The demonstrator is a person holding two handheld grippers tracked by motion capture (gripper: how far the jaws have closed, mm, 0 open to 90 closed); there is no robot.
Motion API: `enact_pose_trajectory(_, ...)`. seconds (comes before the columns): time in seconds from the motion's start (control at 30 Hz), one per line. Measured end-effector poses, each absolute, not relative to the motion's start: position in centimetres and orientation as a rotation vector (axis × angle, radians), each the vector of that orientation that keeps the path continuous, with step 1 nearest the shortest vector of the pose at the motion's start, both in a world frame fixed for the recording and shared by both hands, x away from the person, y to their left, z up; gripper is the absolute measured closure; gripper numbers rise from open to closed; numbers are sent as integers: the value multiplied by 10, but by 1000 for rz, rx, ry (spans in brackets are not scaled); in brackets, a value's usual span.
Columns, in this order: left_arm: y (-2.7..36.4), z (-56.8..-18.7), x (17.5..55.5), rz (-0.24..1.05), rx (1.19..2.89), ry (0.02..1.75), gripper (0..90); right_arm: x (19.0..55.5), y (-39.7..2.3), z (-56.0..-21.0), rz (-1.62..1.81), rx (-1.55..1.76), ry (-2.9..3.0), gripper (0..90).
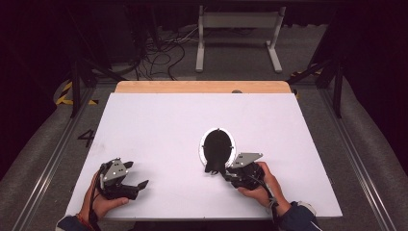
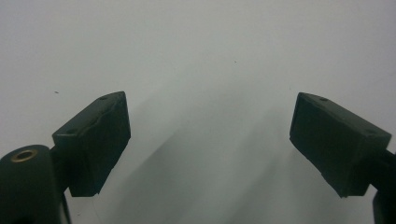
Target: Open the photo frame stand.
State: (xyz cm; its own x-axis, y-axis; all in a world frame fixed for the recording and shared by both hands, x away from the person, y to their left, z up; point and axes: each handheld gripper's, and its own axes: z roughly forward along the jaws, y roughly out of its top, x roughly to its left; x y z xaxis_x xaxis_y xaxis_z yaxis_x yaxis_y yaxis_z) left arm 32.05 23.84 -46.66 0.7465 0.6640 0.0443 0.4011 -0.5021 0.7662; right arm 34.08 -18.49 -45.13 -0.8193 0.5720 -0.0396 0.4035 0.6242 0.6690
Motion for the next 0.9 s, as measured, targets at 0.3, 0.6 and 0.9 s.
enact_pose_trajectory(0.3,232,-465,322,421,2163,773,125,339,-185,-452,991,791,2588,692)
enact_pose_trajectory(0.6,227,-467,322,422,2192,761,125,340,-187,-453,1022,792,2599,736)
enact_pose_trajectory(0.9,227,-468,322,423,2196,763,120,338,-190,-451,1065,815,2584,760)
